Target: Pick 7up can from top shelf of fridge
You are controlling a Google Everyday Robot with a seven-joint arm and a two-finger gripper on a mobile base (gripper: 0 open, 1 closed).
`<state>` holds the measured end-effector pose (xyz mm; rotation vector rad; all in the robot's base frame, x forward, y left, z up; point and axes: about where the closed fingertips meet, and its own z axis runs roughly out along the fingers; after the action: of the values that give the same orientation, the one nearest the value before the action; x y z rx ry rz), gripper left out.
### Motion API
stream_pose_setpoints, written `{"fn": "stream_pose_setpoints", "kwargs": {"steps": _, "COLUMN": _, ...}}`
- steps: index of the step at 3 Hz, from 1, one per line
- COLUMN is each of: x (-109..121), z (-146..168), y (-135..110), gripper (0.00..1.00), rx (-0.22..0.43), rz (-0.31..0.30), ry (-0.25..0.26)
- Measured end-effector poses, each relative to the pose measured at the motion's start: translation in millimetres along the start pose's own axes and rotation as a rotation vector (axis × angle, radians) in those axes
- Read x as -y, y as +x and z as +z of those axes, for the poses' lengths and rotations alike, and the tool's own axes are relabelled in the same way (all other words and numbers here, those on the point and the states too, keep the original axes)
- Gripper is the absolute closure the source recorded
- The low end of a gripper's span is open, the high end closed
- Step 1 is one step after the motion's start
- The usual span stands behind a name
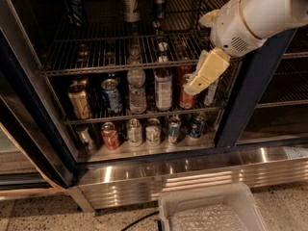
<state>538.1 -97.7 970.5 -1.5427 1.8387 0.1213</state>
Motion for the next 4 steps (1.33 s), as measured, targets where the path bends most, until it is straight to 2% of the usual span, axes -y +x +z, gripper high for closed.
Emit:
{"fn": "stream_pose_setpoints", "kwargs": {"steps": 1, "x": -4.4, "z": 11.3, "y": -11.1, "gripper": 0.00, "rx": 0.051, "rz": 0.008, "ry": 0.017}}
{"fn": "stream_pose_setpoints", "kwargs": {"steps": 2, "x": 2.2, "z": 41.1, "y": -31.7, "gripper": 0.00, "rx": 0.125, "rz": 0.030, "ry": 0.064}}
{"fn": "stream_pose_setpoints", "kwargs": {"steps": 3, "x": 22.6, "z": 63.7, "y": -52.2, "gripper": 0.00, "rx": 0.178, "rz": 0.050, "ry": 0.139}}
{"fn": "stream_pose_setpoints", "kwargs": {"steps": 4, "x": 44.0, "z": 90.2, "y": -60.4, "gripper": 0.00, "rx": 0.215, "rz": 0.073, "ry": 0.180}}
